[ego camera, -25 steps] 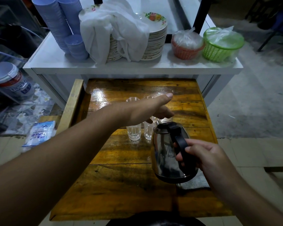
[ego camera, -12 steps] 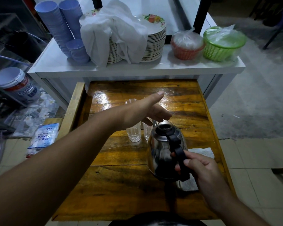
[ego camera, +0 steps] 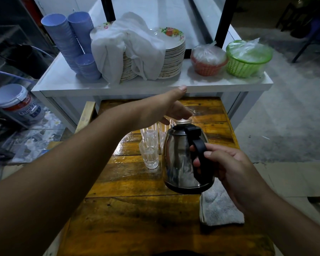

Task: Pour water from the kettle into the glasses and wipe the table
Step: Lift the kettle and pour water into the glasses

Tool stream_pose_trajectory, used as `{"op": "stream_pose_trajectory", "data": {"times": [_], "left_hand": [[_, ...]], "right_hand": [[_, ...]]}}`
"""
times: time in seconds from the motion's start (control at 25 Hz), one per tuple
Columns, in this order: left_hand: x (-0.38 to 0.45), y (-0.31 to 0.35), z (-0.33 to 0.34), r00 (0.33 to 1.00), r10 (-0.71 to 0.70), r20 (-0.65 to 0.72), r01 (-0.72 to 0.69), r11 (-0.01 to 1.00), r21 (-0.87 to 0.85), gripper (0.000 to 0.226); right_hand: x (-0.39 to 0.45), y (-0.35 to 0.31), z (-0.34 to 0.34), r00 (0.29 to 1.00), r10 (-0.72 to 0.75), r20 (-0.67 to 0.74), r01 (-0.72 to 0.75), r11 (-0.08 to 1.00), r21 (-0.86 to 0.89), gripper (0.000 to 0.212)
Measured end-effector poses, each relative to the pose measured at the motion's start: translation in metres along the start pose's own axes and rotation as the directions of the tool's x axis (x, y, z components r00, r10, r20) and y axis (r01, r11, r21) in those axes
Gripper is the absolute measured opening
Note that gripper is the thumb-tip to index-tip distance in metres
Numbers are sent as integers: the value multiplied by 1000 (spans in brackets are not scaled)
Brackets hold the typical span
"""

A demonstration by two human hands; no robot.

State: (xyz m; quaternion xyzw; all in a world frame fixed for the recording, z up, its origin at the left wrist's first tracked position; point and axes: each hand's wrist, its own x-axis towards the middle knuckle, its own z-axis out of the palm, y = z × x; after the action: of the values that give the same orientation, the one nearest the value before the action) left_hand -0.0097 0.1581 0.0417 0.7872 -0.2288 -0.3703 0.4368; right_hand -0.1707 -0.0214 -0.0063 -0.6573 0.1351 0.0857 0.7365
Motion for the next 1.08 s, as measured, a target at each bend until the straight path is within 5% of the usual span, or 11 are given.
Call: {"op": "stream_pose_trajectory", "data": {"times": [0.24,1.08], "left_hand": [[11,-13,-1,999,-50,18,47,992,118,80],[34,-45,-25,998,35,-54,-32,998,57,83]], "right_hand": [[16,-14,8,996,75,41,-73,996,-50,29],[68,-68,32,966,257,-42,-260,959,-112,35]]}}
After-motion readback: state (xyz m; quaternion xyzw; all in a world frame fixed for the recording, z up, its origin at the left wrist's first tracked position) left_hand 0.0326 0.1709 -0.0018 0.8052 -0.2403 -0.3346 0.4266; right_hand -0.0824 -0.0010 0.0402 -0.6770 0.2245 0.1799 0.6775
